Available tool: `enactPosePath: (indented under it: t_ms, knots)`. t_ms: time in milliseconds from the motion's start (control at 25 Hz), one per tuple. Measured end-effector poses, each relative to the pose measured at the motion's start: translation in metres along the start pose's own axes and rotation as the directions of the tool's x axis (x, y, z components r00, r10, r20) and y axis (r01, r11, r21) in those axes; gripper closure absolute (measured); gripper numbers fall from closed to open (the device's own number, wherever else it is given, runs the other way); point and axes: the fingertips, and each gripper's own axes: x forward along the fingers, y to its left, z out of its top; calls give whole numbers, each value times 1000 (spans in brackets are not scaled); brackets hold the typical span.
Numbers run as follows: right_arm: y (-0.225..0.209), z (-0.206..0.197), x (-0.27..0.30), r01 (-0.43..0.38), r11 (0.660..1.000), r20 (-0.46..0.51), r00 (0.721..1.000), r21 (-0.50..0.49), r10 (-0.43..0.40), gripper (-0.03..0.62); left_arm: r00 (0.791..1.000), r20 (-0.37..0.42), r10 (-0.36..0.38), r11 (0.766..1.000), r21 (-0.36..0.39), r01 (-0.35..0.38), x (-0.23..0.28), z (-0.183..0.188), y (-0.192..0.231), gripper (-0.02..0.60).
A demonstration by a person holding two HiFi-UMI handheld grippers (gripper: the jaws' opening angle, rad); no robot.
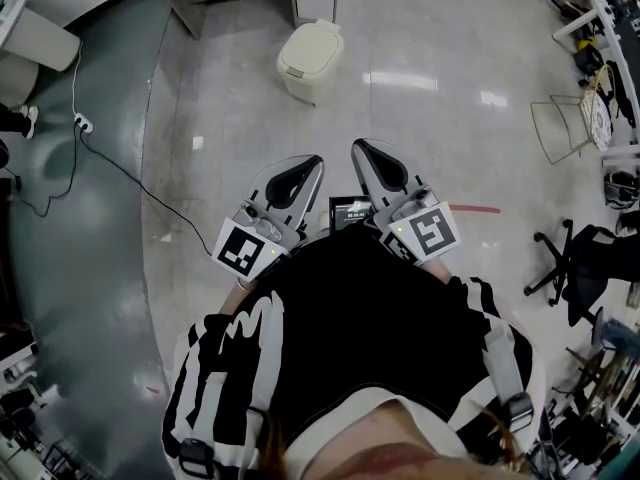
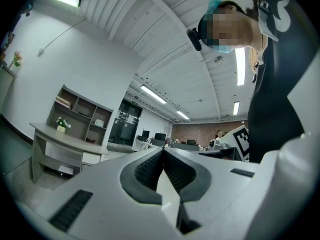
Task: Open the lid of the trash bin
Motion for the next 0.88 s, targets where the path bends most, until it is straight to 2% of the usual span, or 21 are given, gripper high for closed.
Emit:
enactPosePath:
  t_ms: [520, 880]
  knots:
    - [-33, 1, 5, -6, 1000, 1, 1000, 11, 6, 589, 1000, 2, 8, 1000, 18, -8, 30, -4, 4, 577]
    - [-29, 1, 9, -4, 1000, 4, 1000, 10, 4, 589, 1000, 4, 3, 1000, 27, -4, 27, -2, 5, 577]
